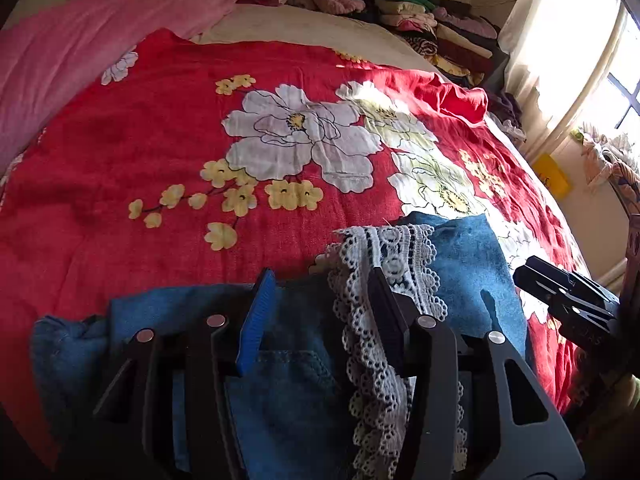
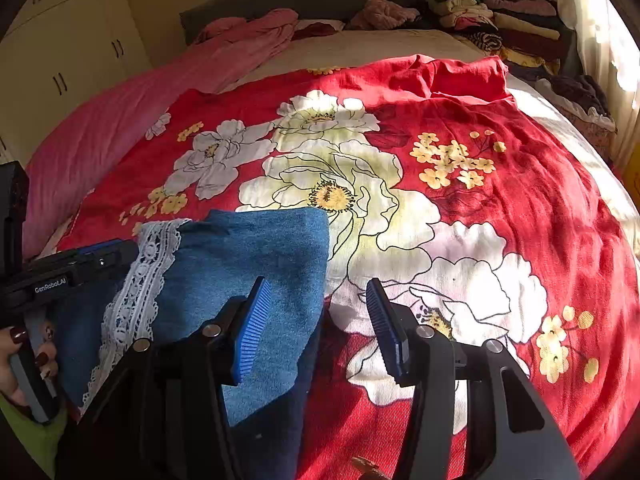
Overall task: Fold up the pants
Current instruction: 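Lift and fold the held leg over onto the other leg with both tools, then open both tools and smooth the folded legs flat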
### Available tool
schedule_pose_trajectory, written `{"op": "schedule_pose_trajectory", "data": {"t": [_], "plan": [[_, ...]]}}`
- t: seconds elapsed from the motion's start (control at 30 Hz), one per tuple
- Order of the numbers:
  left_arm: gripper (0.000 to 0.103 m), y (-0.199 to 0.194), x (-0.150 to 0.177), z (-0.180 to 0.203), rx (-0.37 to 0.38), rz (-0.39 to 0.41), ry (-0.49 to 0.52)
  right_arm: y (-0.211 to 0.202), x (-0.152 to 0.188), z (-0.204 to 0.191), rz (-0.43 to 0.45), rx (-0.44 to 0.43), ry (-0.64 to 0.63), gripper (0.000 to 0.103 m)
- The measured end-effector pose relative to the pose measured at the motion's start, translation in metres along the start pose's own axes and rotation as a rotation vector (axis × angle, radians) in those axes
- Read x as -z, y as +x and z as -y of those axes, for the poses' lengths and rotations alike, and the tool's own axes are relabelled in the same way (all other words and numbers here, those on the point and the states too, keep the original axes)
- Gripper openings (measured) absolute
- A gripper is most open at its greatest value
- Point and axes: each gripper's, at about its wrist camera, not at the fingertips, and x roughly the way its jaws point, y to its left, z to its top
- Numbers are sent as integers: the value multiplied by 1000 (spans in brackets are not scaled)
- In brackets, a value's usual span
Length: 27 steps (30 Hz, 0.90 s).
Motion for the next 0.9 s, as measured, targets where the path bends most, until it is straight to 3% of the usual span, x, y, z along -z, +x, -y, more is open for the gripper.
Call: {"op": "schedule_pose_trajectory", "data": {"t": [0.1, 0.33, 0.5, 0.9], "plan": [[53, -15, 4, 2, 5, 16, 2, -14, 6, -1, 17, -12, 10, 61], [70, -40, 14, 15, 6, 43, 27, -44, 14, -5, 62, -29, 22, 78], [82, -47, 19, 24, 12, 32, 43, -58, 19, -8, 78, -34, 27, 78], [83, -65, 56, 23, 34, -16, 63, -77, 46, -17, 55, -52, -12, 78]]}}
